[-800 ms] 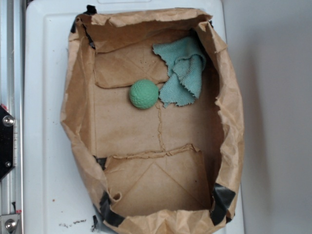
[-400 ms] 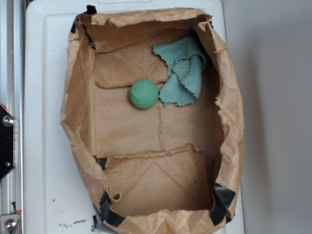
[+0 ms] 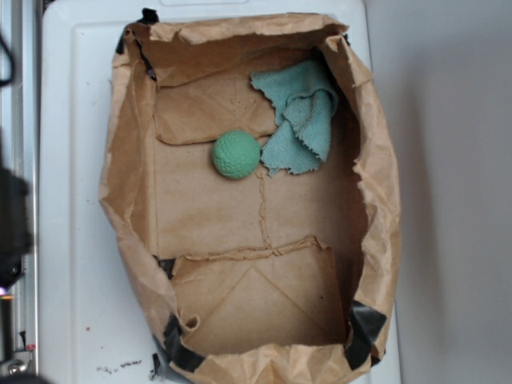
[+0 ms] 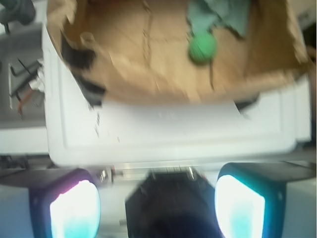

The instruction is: Grab the blue cloth.

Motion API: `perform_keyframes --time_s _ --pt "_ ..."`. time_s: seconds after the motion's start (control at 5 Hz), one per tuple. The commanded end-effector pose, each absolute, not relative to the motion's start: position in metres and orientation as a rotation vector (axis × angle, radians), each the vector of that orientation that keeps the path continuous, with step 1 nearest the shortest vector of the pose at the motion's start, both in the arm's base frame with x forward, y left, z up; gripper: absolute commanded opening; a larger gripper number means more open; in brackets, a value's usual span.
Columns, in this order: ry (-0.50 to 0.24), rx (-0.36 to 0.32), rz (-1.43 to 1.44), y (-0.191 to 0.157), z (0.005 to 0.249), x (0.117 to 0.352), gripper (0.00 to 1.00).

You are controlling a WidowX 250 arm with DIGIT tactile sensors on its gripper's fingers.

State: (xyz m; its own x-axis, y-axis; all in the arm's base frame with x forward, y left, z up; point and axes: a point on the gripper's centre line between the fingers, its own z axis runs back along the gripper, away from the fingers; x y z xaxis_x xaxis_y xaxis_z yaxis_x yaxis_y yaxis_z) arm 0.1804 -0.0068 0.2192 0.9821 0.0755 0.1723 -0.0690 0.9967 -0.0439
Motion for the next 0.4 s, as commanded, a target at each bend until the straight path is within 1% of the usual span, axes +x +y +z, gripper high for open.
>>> perform_keyframes --time_s 0.0,0.2 --pt "-0.317 -0.026 0.091 0.012 0.207 0.229 1.0" --pt "-0.332 -0.039 0.041 0.015 0.193 0.252 1.0"
